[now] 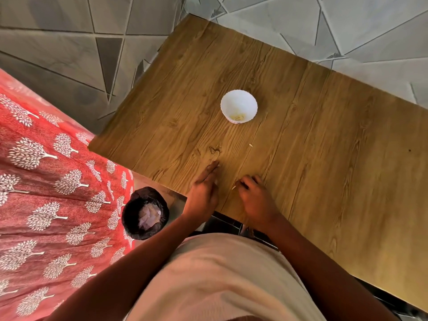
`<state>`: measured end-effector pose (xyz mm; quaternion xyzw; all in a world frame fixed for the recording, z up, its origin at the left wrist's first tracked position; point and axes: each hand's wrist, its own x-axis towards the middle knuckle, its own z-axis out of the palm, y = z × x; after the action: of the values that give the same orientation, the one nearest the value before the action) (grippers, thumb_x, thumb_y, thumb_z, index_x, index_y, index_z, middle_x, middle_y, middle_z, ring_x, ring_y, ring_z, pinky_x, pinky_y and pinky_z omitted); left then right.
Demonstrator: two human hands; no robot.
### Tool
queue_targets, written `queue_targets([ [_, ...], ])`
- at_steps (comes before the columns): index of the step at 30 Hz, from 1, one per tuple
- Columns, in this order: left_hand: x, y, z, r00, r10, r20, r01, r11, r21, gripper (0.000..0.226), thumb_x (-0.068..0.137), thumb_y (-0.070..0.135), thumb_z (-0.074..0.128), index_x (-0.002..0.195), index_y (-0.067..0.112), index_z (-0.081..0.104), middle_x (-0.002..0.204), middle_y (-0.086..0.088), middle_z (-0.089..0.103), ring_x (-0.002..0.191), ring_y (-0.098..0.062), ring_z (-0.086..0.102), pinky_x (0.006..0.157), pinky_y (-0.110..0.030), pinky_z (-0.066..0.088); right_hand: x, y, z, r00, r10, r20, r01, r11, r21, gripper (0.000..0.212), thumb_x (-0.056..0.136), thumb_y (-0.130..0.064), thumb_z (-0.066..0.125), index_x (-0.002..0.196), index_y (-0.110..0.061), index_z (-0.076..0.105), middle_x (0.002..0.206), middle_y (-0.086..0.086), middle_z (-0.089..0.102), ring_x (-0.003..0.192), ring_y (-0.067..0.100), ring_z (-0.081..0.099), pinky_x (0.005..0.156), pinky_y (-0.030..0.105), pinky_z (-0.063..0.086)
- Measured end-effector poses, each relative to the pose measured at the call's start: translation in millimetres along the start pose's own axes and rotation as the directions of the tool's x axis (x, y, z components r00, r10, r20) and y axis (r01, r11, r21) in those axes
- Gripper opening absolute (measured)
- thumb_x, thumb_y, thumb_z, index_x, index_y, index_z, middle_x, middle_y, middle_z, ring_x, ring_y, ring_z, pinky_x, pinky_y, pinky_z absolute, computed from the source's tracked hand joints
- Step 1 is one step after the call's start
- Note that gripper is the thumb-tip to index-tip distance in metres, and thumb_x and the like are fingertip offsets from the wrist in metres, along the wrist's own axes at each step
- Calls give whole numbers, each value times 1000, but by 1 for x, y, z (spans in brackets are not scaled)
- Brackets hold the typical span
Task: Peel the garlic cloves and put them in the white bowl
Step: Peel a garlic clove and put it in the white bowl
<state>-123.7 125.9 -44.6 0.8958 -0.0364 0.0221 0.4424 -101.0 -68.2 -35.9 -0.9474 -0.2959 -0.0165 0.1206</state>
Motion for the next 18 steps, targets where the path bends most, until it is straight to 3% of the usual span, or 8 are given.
queue_targets([
  [3,7,20,-1,979,-193,-58,171,949,-264,44,98,20,50,138,8,63,144,-3,60,134,-8,53,109,-11,36,19,2,-15,982,168,85,-184,950,254,12,82,3,73,92,-2,77,93,9,66,85,26,65,72,26,52],
  [5,15,32,0,932,-363,-12,314,823,-473,41,98,25,51,133,11,67,135,0,67,126,-8,59,105,-15,42,31,5,-29,949,297,109,-309,793,525,13,84,-1,75,95,-6,80,89,5,73,79,15,69,74,26,55],
  [6,22,37,2,892,-448,51,379,683,-624,37,101,23,51,129,7,69,130,-5,70,121,-13,63,104,-22,47,37,6,-38,931,352,95,-328,696,638,14,83,-2,78,95,-8,81,86,3,75,76,11,71,73,27,57],
  [8,39,48,8,797,-549,252,426,216,-879,36,107,17,42,120,-6,67,116,-20,71,102,-25,69,90,-33,55,48,8,-52,937,347,23,-252,631,734,16,81,-3,81,96,-8,81,87,1,76,77,8,72,73,26,58],
  [10,53,53,13,688,-586,428,424,-154,-892,42,109,23,36,109,-7,65,102,-21,68,83,-23,67,76,-31,55,57,8,-60,988,137,-66,-59,747,662,17,83,2,76,99,-4,80,96,7,77,85,14,74,77,26,59],
  [11,57,55,14,656,-564,501,423,-275,-863,45,109,29,36,109,-7,63,105,-20,66,85,-23,67,81,-31,55,60,8,-60,997,3,-79,44,805,592,19,84,4,71,101,-1,79,101,11,76,91,20,74,82,29,59],
  [14,61,55,16,693,-434,576,434,-387,-814,63,105,40,42,133,-15,53,142,-28,50,128,-32,54,124,-33,27,71,9,-64,980,-195,-29,188,881,434,25,86,-4,60,104,2,77,106,17,74,98,33,71,88,42,59],
  [18,63,51,18,778,-237,582,437,-462,-772,65,106,41,30,131,-12,58,136,-27,60,132,-31,55,123,-37,30,72,2,-69,957,-186,-224,265,872,410,27,84,-11,56,87,3,79,91,16,77,90,18,66,83,29,52],
])
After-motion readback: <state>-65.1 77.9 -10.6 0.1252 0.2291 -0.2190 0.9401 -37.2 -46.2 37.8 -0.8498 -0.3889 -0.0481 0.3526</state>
